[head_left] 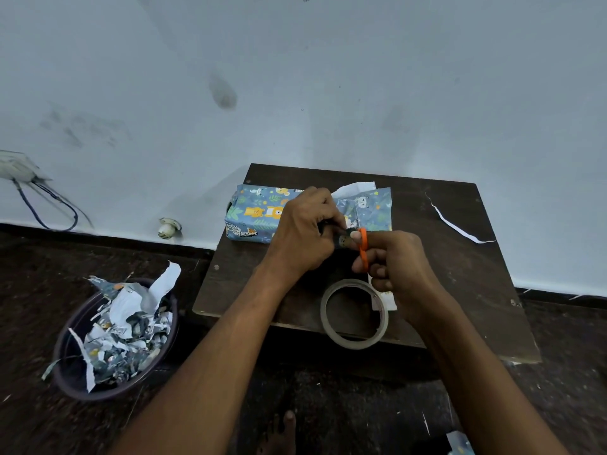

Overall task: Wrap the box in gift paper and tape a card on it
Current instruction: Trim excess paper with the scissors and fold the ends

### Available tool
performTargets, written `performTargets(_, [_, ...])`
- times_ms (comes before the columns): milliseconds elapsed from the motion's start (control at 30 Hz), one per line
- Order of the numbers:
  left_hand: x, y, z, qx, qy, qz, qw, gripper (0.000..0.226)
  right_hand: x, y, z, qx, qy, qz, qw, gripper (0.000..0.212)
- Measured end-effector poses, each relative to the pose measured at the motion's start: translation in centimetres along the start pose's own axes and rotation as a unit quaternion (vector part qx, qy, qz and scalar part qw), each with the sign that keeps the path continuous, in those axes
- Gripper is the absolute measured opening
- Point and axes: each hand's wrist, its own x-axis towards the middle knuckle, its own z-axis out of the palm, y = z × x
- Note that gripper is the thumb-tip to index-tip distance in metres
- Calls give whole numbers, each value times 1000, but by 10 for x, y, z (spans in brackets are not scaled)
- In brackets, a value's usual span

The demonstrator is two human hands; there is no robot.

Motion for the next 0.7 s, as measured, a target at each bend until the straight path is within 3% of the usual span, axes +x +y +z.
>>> performTargets(400, [0,0,1,-7,14,-24,1000,17,-7,5,4,-9,8,-75,997,17])
performTargets(700, [0,5,-1,-45,-6,-20,999,23,-7,2,3,2,17,-52,999,20])
